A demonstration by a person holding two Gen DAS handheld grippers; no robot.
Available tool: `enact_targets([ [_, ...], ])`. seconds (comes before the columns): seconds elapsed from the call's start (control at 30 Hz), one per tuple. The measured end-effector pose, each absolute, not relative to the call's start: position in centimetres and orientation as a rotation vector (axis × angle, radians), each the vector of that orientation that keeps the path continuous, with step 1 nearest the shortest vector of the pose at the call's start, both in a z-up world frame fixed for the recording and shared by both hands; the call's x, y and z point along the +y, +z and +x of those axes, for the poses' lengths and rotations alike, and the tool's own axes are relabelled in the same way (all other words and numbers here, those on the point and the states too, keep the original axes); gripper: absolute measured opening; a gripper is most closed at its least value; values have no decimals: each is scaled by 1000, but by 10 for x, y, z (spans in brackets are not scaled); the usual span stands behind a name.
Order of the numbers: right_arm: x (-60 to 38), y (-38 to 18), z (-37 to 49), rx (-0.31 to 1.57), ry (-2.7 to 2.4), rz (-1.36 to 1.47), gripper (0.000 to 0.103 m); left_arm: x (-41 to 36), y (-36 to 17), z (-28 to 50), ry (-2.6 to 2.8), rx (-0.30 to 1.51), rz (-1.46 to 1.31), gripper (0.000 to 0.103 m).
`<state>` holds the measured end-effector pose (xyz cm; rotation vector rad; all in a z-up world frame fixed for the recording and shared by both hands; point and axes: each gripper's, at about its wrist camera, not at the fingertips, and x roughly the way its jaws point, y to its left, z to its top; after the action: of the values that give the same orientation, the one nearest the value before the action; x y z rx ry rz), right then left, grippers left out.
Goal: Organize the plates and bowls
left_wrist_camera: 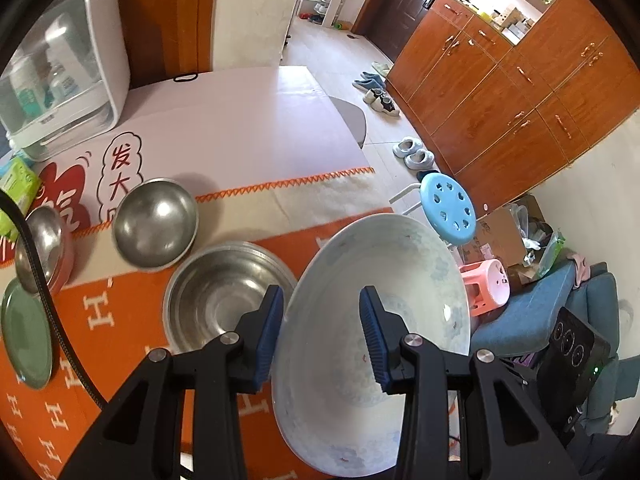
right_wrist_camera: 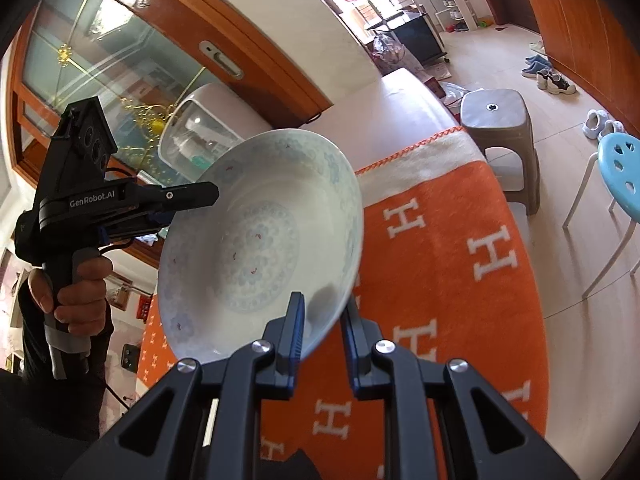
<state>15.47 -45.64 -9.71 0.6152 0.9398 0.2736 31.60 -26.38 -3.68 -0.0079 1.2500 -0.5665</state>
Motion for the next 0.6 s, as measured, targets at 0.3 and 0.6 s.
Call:
enact_targets([
  [0.3,-434,-86,124,949,307,560,18,-234,-31,269,-544,1254,1,38],
  [0.6,-404,-76,100,956,352,500,18,-192,-35,229,-498,1266,-28,38],
])
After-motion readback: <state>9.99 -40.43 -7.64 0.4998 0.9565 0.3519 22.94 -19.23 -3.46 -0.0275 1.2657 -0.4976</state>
